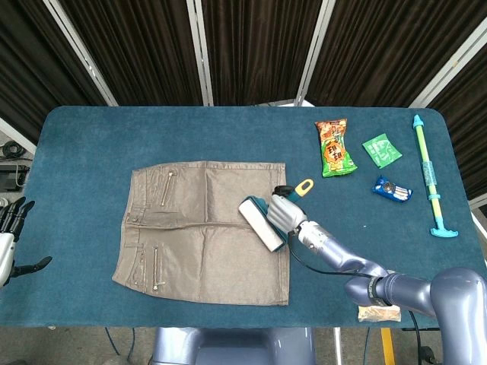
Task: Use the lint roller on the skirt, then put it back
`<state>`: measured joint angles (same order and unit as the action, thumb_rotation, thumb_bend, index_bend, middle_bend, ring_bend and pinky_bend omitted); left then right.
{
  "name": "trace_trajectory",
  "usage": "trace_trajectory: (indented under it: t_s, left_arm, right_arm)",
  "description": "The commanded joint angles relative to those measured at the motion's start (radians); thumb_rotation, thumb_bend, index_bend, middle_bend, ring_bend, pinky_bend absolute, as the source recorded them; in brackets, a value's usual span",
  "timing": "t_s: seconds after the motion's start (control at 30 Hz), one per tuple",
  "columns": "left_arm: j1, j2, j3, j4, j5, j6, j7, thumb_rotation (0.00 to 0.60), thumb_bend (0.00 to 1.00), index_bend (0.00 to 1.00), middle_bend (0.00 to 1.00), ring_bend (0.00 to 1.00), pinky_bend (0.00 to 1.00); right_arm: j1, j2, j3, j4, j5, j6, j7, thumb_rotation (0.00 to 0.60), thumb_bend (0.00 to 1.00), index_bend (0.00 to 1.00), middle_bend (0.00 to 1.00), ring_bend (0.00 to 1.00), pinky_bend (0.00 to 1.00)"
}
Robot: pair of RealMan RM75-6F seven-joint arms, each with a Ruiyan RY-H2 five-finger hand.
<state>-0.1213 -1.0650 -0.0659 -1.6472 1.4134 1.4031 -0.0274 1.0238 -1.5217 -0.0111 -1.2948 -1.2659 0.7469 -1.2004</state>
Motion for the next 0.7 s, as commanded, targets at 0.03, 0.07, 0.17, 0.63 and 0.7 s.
trace_trajectory:
  t_s: [0.03,0.07,0.17,0.63,0.7]
  left_arm:
    - [0.001,0.001,0.0,-0.002,0.002,0.003,-0.002,0.6,0.0,0.0,0.0,0.0,0.0]
    - [0.001,0.001,0.0,-0.002,0.002,0.003,-0.002,0.6,0.0,0.0,0.0,0.0,0.0]
    - [0.002,0.003,-0.001,-0.002,0.0,0.005,-0.008,0.6,0.0,0.0,0.0,0.0,0.0]
    - [0.003,0.009,-0.001,0.001,-0.007,0.001,-0.021,0.6,0.0,0.0,0.0,0.0,0.0]
    - [0.003,0.009,-0.002,0.002,-0.009,0.0,-0.022,0.6,0.0,0.0,0.0,0.0,0.0]
  right_arm:
    - [0.001,-0.011,-0.005,-0.022,-0.01,0.016,-0.015,0.6,0.96,0.52,0.58,0.51,0.52]
    - [0.001,-0.014,-0.006,-0.027,-0.013,0.02,-0.018,0.6,0.96,0.52,0.58,0.51,0.52]
    - [0.004,-0.025,-0.011,-0.05,-0.029,0.034,-0.035,0.6,0.96,0.53,0.58,0.51,0.52]
    - [0.039,-0.084,-0.021,-0.234,-0.064,0.05,-0.192,0.6,0.96,0.53,0.58,0.52,0.52]
    - [0.042,-0.094,-0.024,-0.25,-0.068,0.053,-0.209,0.6,0.96,0.53,0.58,0.52,0.52]
